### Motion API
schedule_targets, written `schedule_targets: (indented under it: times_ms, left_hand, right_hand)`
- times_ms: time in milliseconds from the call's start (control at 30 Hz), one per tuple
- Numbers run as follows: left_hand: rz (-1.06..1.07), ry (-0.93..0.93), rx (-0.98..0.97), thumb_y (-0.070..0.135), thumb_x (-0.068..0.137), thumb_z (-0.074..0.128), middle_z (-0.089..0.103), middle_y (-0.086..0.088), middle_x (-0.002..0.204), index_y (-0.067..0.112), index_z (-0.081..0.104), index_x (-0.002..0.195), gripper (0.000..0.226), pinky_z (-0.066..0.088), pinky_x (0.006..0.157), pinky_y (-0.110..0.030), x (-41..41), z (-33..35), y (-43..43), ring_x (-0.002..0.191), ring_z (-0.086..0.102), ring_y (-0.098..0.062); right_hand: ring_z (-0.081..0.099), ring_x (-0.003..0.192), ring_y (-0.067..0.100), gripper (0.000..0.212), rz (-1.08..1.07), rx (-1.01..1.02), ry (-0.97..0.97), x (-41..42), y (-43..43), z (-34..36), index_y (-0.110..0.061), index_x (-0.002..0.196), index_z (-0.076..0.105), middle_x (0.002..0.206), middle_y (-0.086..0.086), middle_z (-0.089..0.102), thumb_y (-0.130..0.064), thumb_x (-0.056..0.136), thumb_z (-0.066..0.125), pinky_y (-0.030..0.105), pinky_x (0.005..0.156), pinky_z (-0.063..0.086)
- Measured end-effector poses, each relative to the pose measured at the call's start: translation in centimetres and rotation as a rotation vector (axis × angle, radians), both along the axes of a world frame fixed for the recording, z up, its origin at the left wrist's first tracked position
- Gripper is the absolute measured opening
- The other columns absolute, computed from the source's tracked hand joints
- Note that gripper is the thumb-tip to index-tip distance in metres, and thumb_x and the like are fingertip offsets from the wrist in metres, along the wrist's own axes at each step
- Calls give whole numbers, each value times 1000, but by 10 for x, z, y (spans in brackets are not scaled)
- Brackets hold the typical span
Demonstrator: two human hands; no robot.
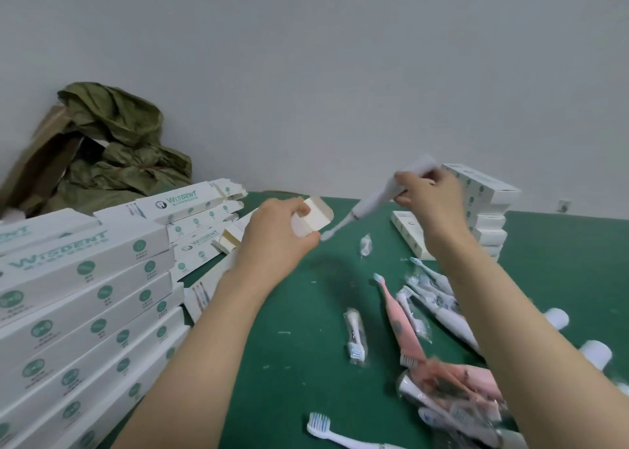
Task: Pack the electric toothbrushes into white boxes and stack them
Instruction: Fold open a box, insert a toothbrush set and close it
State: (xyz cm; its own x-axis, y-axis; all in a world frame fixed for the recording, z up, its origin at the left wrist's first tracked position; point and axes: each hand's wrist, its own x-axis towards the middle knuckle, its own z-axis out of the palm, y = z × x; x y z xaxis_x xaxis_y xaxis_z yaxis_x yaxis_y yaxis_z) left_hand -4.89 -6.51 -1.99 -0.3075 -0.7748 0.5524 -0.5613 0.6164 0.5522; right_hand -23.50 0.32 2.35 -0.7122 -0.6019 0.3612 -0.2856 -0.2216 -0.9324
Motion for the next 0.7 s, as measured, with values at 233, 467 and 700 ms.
schedule_targets:
  times_ms: [233, 467, 700]
  left_hand:
    - [35, -95, 30, 31, 77, 69, 51, 6, 100, 25, 60, 111, 35, 29, 68, -28, 0, -3, 5, 87, 40, -13]
    - [-91, 7, -34, 29, 75, 72, 61, 3, 103, 23, 63, 105, 32, 25, 65, -25, -10, 7, 23, 91, 48, -15]
    - [-120, 14, -49, 27, 72, 75, 64, 5, 107, 22, 65, 109, 39, 30, 70, -20, -11, 17, 30, 96, 52, -13]
  right_hand:
    - [58, 67, 7, 8, -7, -379, -158, 11, 36, 9, -11, 80, 57, 76, 1, 51, -11, 87, 60, 16, 71, 52]
    - [66, 83, 14, 10, 54, -213, -62, 31, 32, -12, -13, 92, 63, 85, -2, 67, -19, 84, 65, 27, 79, 55]
    - [52, 61, -3, 42, 86, -153, 223, 41, 31, -14, -23, 105, 47, 79, -12, 56, -14, 76, 76, 16, 63, 48]
